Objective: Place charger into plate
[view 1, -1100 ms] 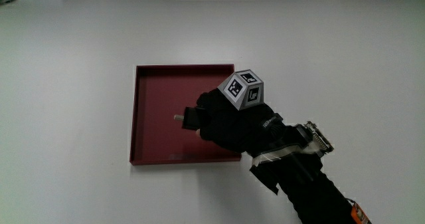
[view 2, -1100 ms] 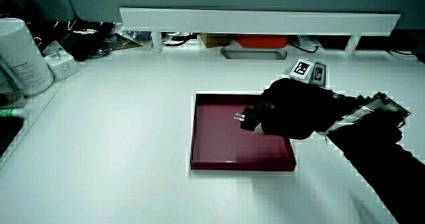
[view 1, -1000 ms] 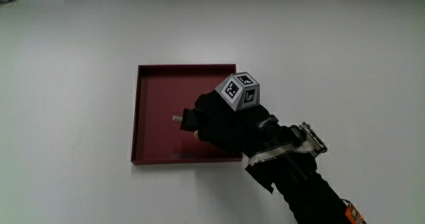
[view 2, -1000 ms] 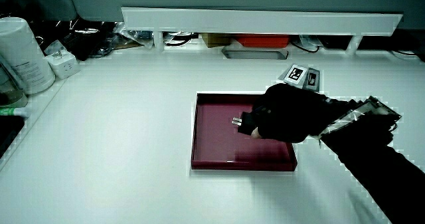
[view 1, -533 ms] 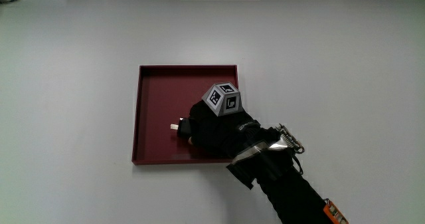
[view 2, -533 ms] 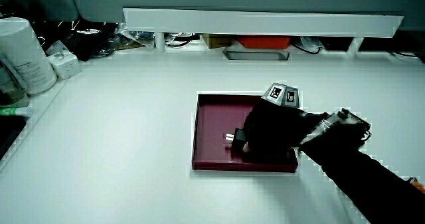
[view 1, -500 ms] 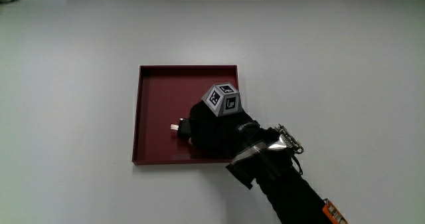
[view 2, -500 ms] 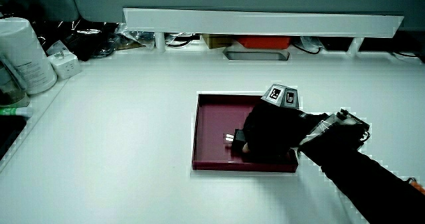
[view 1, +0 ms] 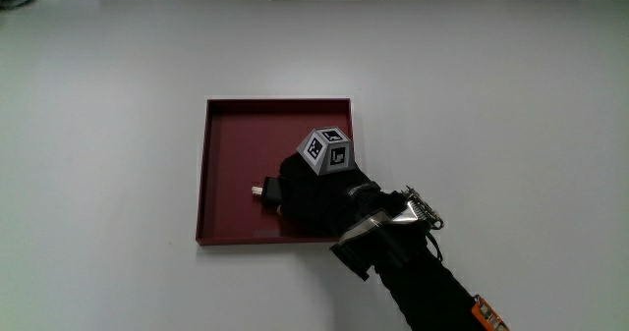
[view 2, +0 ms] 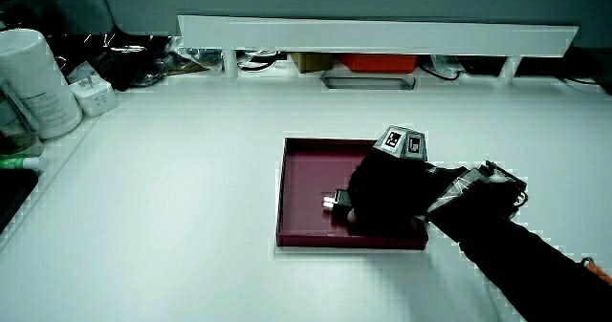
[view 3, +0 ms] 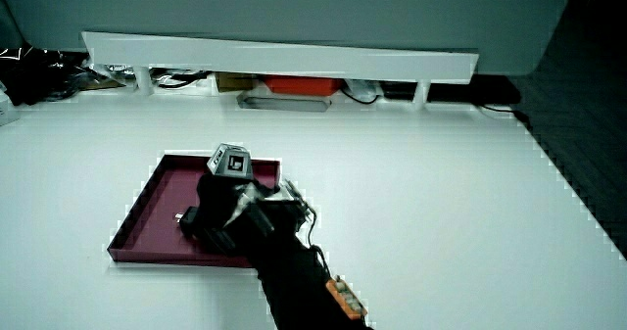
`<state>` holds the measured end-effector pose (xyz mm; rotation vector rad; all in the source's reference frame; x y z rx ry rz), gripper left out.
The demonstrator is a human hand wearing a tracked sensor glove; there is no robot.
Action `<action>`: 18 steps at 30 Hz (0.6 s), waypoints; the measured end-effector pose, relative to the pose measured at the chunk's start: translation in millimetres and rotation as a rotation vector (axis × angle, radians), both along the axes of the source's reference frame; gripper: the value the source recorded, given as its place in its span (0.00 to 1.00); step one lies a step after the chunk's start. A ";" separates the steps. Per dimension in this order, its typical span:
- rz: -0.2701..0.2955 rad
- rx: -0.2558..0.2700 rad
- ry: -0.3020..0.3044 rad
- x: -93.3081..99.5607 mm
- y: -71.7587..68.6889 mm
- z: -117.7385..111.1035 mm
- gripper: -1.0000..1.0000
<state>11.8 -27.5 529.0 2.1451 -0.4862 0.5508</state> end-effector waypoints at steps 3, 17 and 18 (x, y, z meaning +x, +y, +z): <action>0.003 -0.002 0.017 1.3 0.2 2.8 0.38; -0.003 0.006 -0.005 13.6 -1.1 -4.8 0.10; -0.005 -0.012 -0.028 16.2 -1.9 -6.2 0.08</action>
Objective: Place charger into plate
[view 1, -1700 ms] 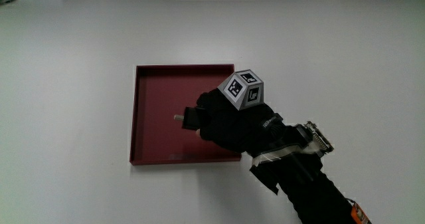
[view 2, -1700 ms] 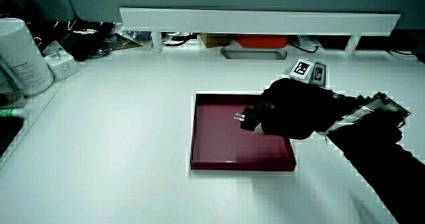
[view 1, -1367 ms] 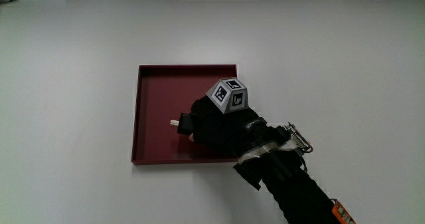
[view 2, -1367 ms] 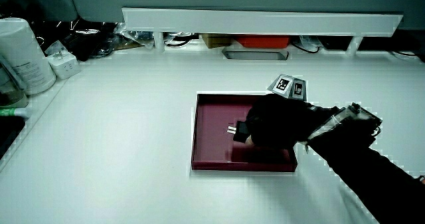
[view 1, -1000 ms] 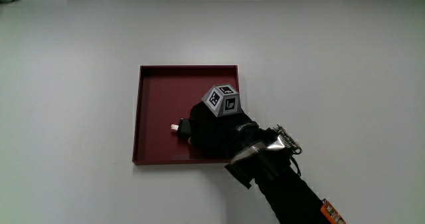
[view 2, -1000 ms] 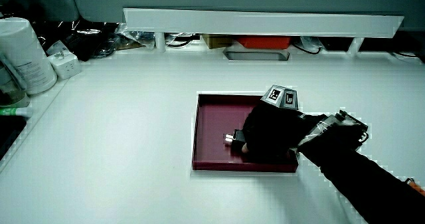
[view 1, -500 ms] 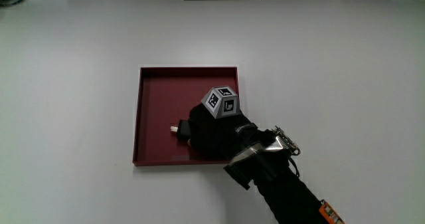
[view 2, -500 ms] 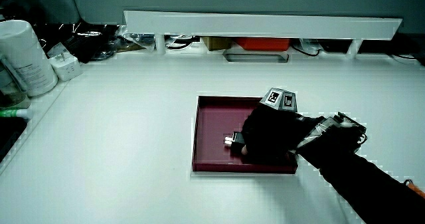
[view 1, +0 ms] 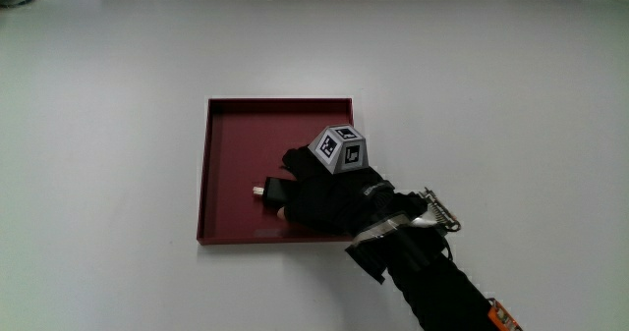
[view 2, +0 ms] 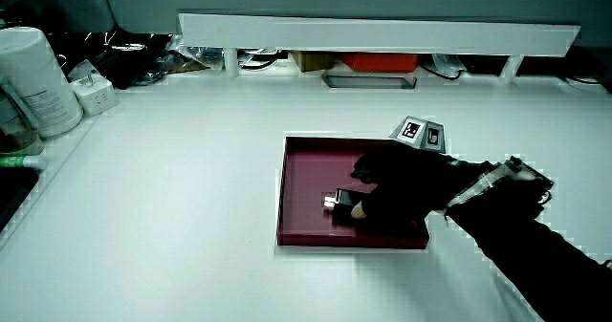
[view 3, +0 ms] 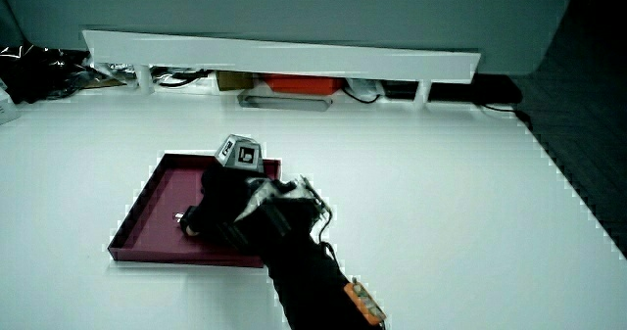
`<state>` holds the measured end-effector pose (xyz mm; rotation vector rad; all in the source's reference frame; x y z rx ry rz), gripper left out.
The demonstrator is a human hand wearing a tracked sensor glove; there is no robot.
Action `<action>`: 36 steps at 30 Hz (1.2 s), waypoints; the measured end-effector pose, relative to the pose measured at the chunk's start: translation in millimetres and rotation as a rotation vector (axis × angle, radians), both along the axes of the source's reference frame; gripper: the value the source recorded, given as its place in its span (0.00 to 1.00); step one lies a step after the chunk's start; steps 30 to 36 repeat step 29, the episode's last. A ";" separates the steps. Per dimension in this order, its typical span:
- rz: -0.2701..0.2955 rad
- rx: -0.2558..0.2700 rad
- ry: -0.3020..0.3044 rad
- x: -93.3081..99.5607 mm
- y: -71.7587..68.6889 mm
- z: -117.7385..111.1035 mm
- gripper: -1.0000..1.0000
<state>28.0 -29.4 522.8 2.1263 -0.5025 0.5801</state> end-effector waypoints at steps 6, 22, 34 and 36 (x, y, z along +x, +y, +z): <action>-0.009 -0.089 -0.146 21.7 -4.2 -23.8 0.00; 0.012 -0.097 -0.278 86.0 2.3 -107.8 0.00; 0.036 -0.090 -0.251 109.5 5.1 -136.3 0.00; 0.036 -0.090 -0.251 109.5 5.1 -136.3 0.00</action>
